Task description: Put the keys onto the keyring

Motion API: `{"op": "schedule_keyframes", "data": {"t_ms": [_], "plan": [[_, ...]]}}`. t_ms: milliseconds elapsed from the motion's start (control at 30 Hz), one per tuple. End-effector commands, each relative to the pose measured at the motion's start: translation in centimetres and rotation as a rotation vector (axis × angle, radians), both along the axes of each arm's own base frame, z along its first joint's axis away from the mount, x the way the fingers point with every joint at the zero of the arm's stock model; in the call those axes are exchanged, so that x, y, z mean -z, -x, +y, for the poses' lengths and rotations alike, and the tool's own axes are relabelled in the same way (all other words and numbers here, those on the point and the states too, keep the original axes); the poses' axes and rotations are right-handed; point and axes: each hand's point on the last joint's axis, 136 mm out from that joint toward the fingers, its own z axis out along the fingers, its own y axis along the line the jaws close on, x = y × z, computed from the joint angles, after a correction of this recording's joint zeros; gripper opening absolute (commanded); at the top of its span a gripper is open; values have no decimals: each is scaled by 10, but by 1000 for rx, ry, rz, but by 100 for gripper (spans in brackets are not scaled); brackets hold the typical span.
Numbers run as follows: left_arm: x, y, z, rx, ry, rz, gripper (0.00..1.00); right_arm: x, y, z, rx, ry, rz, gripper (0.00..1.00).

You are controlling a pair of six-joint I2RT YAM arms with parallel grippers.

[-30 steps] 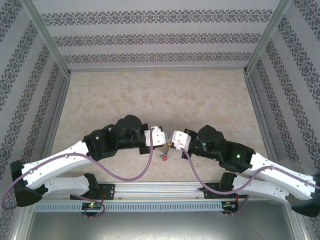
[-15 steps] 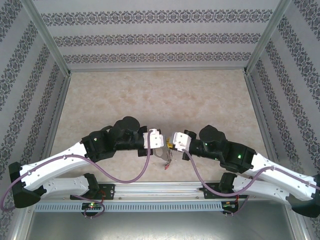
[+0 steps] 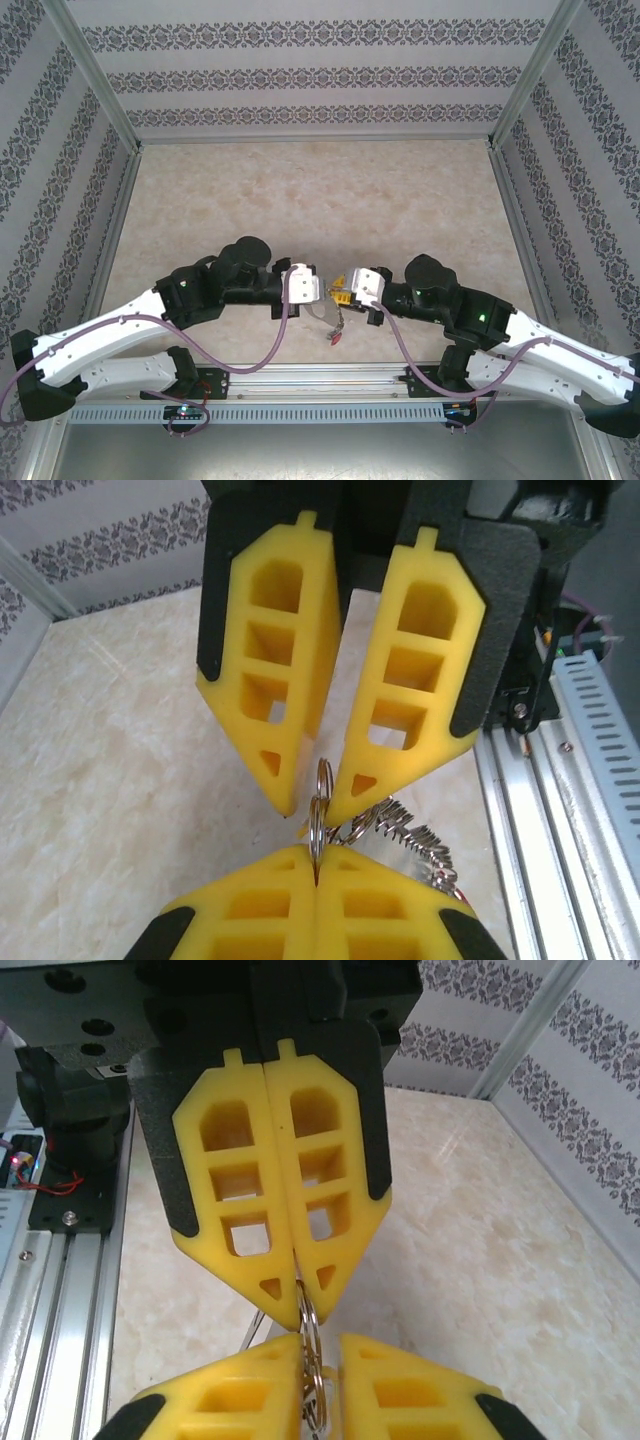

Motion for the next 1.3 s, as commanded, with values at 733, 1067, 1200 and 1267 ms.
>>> {"op": "schedule_keyframes", "data": {"t_ms": [733, 1067, 1200, 1267], "plan": [[-44, 13, -8, 91, 223, 25, 0, -10, 4, -8, 8, -55, -29, 0], [-4, -19, -4, -74, -43, -15, 32, 2, -20, -5, 107, 46, -56, 0], [4, -23, -6, -83, -78, -19, 30, -1, -17, -3, 84, 36, -61, 0], [8, -24, -6, -86, -101, -20, 30, -3, -16, -3, 82, 33, -63, 0]]}}
